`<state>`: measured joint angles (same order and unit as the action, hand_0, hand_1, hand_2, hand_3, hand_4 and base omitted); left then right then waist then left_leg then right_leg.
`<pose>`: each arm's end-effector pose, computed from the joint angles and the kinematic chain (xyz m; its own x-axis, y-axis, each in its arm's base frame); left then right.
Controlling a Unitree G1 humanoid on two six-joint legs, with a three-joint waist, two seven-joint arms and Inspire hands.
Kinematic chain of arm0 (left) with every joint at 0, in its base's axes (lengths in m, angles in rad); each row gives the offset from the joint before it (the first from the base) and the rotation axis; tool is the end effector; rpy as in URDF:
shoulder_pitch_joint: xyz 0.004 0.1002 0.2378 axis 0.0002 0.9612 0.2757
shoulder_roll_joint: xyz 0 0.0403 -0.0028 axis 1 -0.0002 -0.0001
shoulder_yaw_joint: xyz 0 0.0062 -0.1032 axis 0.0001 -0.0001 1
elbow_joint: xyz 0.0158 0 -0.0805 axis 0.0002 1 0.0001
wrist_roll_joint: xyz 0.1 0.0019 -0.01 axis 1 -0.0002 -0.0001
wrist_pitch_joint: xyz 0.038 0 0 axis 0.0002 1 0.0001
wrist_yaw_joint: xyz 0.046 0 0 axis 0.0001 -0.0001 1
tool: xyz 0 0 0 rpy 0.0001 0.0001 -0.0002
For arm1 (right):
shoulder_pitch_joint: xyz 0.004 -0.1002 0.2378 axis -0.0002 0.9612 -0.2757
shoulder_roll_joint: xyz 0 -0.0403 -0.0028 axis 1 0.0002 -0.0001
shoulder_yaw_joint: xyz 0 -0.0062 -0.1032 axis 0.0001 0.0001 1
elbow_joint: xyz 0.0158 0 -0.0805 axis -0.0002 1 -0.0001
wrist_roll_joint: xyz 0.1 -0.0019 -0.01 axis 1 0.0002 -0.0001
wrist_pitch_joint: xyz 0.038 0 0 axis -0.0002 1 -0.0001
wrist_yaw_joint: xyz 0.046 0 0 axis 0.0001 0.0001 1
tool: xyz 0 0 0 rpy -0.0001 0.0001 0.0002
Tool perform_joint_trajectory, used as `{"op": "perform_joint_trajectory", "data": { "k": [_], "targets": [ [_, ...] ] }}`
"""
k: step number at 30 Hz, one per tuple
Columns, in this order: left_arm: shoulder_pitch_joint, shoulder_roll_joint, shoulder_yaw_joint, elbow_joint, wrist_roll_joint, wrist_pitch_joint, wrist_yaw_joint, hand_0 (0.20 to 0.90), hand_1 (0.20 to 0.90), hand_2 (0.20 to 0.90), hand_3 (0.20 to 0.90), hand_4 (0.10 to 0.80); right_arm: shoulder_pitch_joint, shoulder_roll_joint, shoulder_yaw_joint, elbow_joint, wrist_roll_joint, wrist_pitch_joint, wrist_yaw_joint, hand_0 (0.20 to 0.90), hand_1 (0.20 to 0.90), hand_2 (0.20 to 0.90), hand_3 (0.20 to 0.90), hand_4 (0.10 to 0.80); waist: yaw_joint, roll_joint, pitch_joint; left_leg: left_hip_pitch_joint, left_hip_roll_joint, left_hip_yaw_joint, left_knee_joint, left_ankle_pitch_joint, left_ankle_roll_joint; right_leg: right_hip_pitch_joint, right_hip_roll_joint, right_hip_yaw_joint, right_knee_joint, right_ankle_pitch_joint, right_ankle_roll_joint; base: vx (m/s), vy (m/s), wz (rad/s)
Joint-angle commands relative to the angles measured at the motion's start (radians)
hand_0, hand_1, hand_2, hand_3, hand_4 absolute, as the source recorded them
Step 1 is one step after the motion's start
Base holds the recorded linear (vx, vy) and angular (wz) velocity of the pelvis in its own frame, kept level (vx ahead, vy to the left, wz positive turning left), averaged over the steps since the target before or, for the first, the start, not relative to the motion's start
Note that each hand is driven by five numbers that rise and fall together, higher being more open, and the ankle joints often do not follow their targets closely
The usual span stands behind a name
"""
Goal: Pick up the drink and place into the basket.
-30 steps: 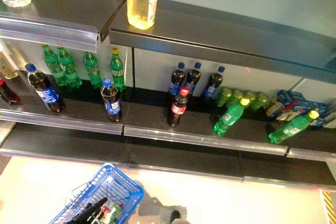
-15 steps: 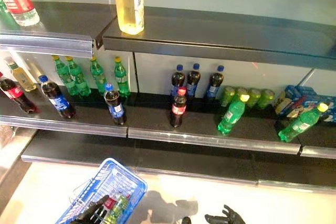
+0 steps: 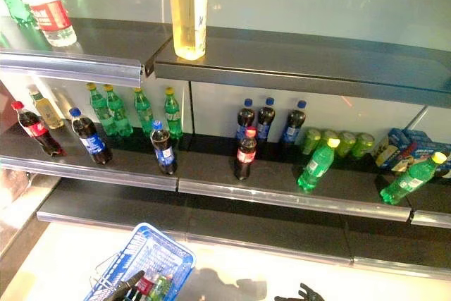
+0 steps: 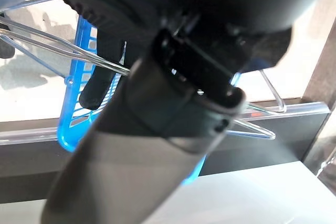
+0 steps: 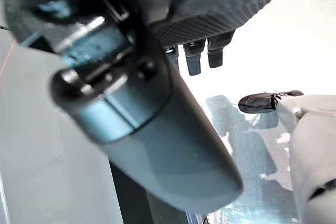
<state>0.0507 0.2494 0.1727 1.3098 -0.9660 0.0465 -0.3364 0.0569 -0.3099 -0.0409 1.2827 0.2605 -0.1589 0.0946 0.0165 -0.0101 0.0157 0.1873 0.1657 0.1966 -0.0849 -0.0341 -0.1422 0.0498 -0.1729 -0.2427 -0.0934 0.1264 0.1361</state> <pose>0.0364 0.2459 -0.1163 0.4694 0.0826 -0.8791 -0.7796 0.5063 -0.3687 0.0475 -0.2633 -0.1073 0.3987 -0.2480 -0.8829 0.2515 0.9554 -0.1548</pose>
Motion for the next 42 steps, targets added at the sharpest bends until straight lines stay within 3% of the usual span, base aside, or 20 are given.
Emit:
{"op": "perform_joint_trajectory", "data": {
  "k": [1,10,18,21,23,27,34,39,42],
  "targets": [
    [-0.069,0.05,0.058,-0.033,-0.049,-0.033,-0.149,0.3,0.3,0.3,0.2,0.1,-0.053,-0.024,-0.027,0.048,-0.026,-0.036,-0.006,0.9,0.9,0.9,0.9,0.8,-0.004,-0.021,0.021,-0.094,-0.016,-0.033,-0.002,0.039,0.037,0.088,-0.044,-0.042,0.006,-0.081,0.03,0.0,0.0,0.0],
    [-0.058,0.049,0.04,-0.022,-0.048,0.011,-0.222,0.3,0.3,0.3,0.2,0.1,-0.044,-0.018,-0.011,0.045,-0.025,-0.054,-0.008,0.9,0.9,0.9,0.9,0.8,-0.009,-0.023,0.075,-0.143,-0.01,-0.023,-0.002,0.063,0.032,0.028,-0.047,-0.032,0.006,-0.055,0.035,-0.003,0.002,0.01],
    [-0.193,0.048,-0.047,-0.125,-0.159,-0.038,-0.191,0.3,0.3,0.3,0.2,0.1,-0.184,-0.031,0.057,0.011,0.04,-0.063,-0.044,0.9,0.9,0.9,0.9,0.8,-0.021,-0.001,0.229,-0.317,-0.041,-0.038,-0.002,0.109,0.044,-0.164,-0.051,0.012,0.006,0.006,0.026,-0.204,0.011,-0.02],
    [-0.22,0.048,-0.069,-0.15,-0.195,-0.036,-0.179,0.3,0.3,0.3,0.2,0.1,-0.206,-0.042,0.066,-0.014,0.049,-0.059,-0.042,0.9,0.9,0.9,0.9,0.8,-0.02,0.01,0.267,-0.344,-0.048,-0.047,-0.002,0.122,0.051,-0.198,-0.059,0.015,0.05,-0.007,0.017,-0.126,0.031,-0.01],
    [-0.239,0.053,-0.088,-0.15,-0.222,-0.041,-0.171,0.3,0.3,0.3,0.2,0.1,-0.217,-0.054,0.073,-0.024,0.05,-0.053,-0.039,0.9,0.9,0.9,0.9,0.8,-0.017,0.013,0.301,-0.388,-0.042,-0.068,0.042,0.135,0.041,-0.23,-0.068,0.034,0.108,-0.034,0.007,-0.113,-0.015,-0.03],
    [-0.287,0.08,-0.111,-0.168,-0.256,-0.036,-0.151,0.3,0.3,0.3,0.2,0.1,-0.252,-0.078,0.106,-0.028,0.067,-0.081,-0.023,0.9,0.9,0.9,0.9,0.8,-0.018,0.003,0.353,-0.513,-0.026,-0.097,0.183,0.11,0.028,-0.326,-0.079,0.058,0.21,-0.07,-0.002,-0.158,-0.062,-0.03],
    [-0.313,0.076,-0.145,-0.215,-0.292,-0.058,-0.126,0.3,0.3,0.3,0.2,0.1,-0.296,-0.087,0.144,-0.092,0.071,-0.172,-0.062,0.9,0.9,0.9,0.9,0.8,-0.022,0.0,0.382,-0.637,-0.024,-0.136,0.369,0.045,0.043,-0.464,-0.091,0.089,0.389,-0.128,-0.021,-0.149,-0.01,-0.06],
    [-0.316,0.096,-0.151,-0.257,-0.322,-0.058,-0.098,0.3,0.3,0.3,0.2,0.1,-0.318,-0.095,0.192,-0.264,0.065,-0.246,-0.086,0.9,0.9,0.9,0.9,0.8,-0.016,-0.012,0.38,-0.7,-0.016,-0.15,0.47,-0.004,0.057,-0.544,-0.096,0.113,0.512,-0.174,-0.026,-0.119,-0.028,0.01],
    [-0.305,0.093,-0.165,-0.296,-0.327,-0.069,-0.067,0.3,0.3,0.3,0.2,0.1,-0.324,-0.103,0.241,-0.453,0.019,-0.241,-0.133,0.9,0.9,0.9,0.9,0.8,-0.014,-0.02,0.376,-0.715,-0.024,-0.158,0.483,-0.011,0.066,-0.57,-0.092,0.122,0.535,-0.177,-0.026,-0.097,-0.037,-0.08]
  ]
}}
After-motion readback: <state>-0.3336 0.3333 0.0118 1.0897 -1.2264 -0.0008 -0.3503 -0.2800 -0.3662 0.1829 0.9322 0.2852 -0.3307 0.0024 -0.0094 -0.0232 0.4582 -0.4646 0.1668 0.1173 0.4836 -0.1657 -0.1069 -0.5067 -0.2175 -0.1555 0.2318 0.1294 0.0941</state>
